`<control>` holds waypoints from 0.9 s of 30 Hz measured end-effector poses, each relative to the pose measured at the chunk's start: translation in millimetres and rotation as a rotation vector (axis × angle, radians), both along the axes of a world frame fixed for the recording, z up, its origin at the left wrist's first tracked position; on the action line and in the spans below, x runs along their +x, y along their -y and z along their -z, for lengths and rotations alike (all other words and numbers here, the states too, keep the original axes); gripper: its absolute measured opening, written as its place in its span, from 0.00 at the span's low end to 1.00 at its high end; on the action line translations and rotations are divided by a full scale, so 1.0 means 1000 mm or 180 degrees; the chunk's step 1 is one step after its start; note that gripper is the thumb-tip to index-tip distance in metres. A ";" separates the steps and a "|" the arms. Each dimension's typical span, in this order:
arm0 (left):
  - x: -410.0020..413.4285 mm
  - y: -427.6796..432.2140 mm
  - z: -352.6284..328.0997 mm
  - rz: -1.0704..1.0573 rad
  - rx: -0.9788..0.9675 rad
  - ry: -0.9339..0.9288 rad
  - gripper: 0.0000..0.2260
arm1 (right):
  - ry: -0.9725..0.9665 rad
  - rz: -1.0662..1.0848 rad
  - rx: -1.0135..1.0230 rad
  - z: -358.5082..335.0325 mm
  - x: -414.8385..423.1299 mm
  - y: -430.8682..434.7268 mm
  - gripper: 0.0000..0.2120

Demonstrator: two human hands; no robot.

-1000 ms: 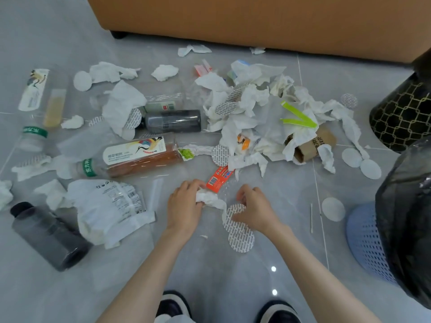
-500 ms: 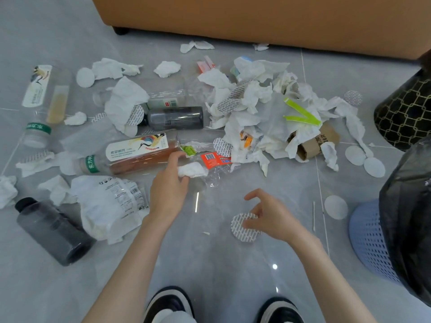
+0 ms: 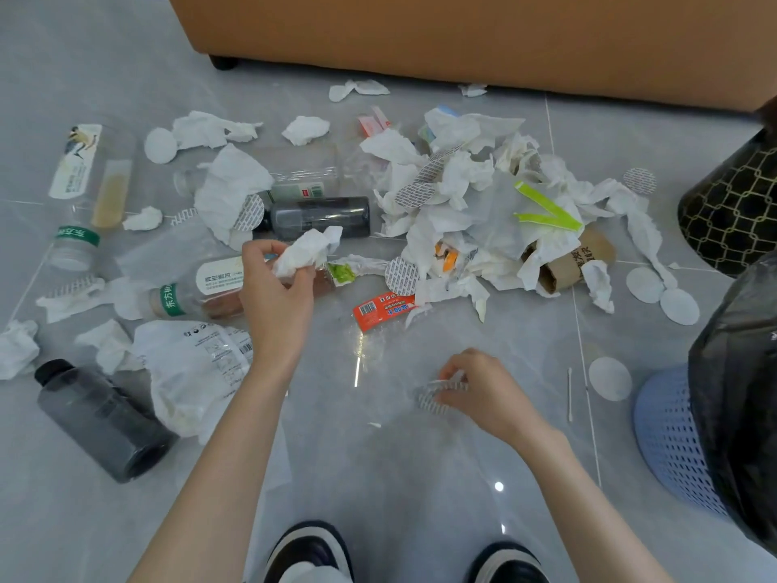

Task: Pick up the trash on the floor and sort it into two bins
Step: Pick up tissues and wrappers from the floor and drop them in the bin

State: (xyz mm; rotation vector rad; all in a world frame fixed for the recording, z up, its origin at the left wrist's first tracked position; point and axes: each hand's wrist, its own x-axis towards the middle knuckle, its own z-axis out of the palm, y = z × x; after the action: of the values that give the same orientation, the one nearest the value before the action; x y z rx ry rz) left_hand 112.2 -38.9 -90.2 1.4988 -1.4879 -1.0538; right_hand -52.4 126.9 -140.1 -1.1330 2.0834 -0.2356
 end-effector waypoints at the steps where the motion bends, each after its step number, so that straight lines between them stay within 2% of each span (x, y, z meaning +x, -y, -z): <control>1: 0.001 0.001 0.001 -0.0015 0.0055 -0.0018 0.12 | -0.0069 0.0032 -0.0209 -0.008 0.000 0.006 0.07; 3: 0.004 0.003 0.005 -0.0035 0.0157 -0.0041 0.12 | -0.0325 -0.0108 -0.0581 -0.022 0.000 0.022 0.06; 5: 0.006 0.003 0.010 -0.0023 0.0259 -0.0077 0.12 | -0.0531 -0.0450 -0.0667 -0.030 0.003 0.044 0.08; 11: 0.007 0.002 0.012 0.0092 0.0385 -0.0065 0.11 | -0.0466 -0.1354 0.0033 -0.008 0.017 0.097 0.13; 13: 0.007 0.002 0.012 0.0110 0.0387 -0.0061 0.11 | -0.0563 -0.1430 0.0086 0.001 0.023 0.096 0.14; 17: 0.005 0.001 0.011 0.0147 0.0425 -0.0081 0.11 | -0.1046 -0.1505 -0.0224 0.017 0.037 0.083 0.17; 20: -0.003 -0.003 0.007 0.0282 0.0416 -0.0049 0.11 | -0.1304 -0.1741 -0.0392 0.030 0.044 0.071 0.15; 27: -0.019 -0.008 -0.009 0.0619 0.0384 0.0110 0.10 | -0.1019 -0.1718 -0.0393 0.023 0.037 0.057 0.16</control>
State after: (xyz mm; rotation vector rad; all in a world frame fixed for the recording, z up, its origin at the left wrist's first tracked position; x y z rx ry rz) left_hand 92.9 -30.5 -80.8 1.4835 -1.6455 -1.2572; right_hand -15.0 70.1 -163.0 -1.8562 1.9527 0.0860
